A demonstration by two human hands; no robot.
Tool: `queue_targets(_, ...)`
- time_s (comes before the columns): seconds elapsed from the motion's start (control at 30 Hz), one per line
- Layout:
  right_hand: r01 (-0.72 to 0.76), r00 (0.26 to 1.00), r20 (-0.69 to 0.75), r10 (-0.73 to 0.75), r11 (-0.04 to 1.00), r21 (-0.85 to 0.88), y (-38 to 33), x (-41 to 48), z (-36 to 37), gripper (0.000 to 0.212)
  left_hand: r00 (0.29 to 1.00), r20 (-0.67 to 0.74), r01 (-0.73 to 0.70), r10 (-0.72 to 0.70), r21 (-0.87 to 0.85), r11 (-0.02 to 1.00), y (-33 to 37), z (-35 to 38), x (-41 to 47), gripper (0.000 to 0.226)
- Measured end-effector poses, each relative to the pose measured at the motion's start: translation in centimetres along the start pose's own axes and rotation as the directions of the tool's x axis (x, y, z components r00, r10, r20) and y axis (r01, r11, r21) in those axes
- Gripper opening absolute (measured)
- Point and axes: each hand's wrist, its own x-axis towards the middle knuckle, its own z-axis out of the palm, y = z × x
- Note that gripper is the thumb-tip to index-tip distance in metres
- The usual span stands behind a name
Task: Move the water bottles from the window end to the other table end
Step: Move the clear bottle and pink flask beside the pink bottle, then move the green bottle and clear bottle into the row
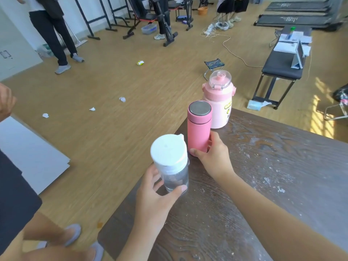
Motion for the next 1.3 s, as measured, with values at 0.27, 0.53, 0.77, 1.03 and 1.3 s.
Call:
queue_targets(0.27,-0.032,0.996,-0.08,0.041,0.993,0.112,2.3,-5.1,-5.5,0.08,0.949,-0.306,0.132,-0.077,0.165,0.977,-0.7,4.2,-6.6,0.058)
queue_targets(0.53,-0.121,0.877,-0.427,0.218,0.963,0.243,10.3,-15.7,-20.6,0.066,0.971,0.235,-0.041,0.04,-0.001,0.999,2.7,17.5,-12.6,0.031)
queue_targets(0.77,-0.203,0.612,-0.674,0.414,0.906,0.372,18.9,-29.7,-32.9,0.054,0.746,0.647,-0.162,0.16,-0.056,0.985,5.6,33.6,-23.6,0.044)
queue_targets(1.03,-0.326,0.404,-0.757,0.513,0.854,0.405,24.9,-43.8,-37.1,0.028,0.382,0.899,-0.32,0.213,-0.088,0.943,6.9,47.6,-38.1,0.064)
queue_targets(1.3,-0.563,0.02,-0.751,0.66,0.628,0.537,27.7,-50.7,-39.1,0.049,0.255,0.923,-0.518,0.29,-0.123,0.846,5.6,53.6,-44.4,0.077)
